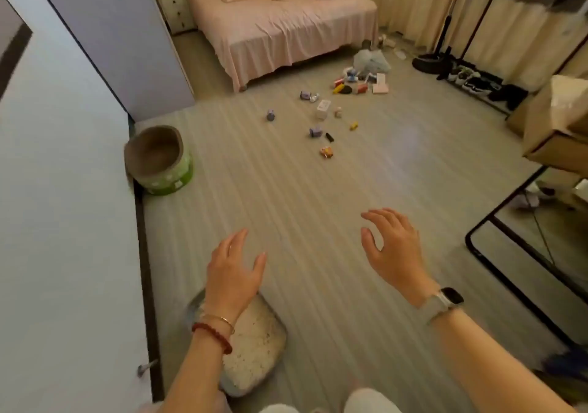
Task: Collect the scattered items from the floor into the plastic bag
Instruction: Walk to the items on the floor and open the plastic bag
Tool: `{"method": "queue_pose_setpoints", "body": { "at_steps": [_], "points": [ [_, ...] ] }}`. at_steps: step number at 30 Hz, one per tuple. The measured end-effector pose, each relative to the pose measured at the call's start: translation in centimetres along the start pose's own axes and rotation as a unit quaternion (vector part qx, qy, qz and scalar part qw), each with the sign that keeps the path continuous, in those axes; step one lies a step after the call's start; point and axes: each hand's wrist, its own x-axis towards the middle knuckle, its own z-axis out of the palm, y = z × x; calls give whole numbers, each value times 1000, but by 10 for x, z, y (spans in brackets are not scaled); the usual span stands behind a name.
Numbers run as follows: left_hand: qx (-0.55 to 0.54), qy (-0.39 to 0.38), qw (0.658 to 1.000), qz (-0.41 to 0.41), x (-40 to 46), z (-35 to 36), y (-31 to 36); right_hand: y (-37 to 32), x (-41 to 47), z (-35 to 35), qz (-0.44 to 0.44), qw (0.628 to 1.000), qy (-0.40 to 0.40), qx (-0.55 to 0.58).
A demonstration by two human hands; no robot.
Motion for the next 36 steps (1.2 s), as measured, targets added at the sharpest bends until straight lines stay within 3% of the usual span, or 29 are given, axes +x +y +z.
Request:
{"method": "queue_pose_setpoints", "body": {
  "at_steps": [6, 15, 22, 29, 36],
  "points": [
    [0, -112, 991, -67, 49, 50, -13, 59, 22, 35, 115, 989, -98, 9],
    [87, -57, 994, -22, 277, 84, 52, 120, 247, 48, 113, 987, -106, 38],
    [114, -35, 992, 25, 449, 92, 128, 140, 429, 49, 87, 984, -157, 14],
    [117, -17, 992, -36, 567, 88, 100, 138, 571, 93, 34, 979, -202, 21],
    [96, 0, 992, -85, 765, 77, 67, 124, 774, 145, 34, 978, -203, 30]
  ]
}}
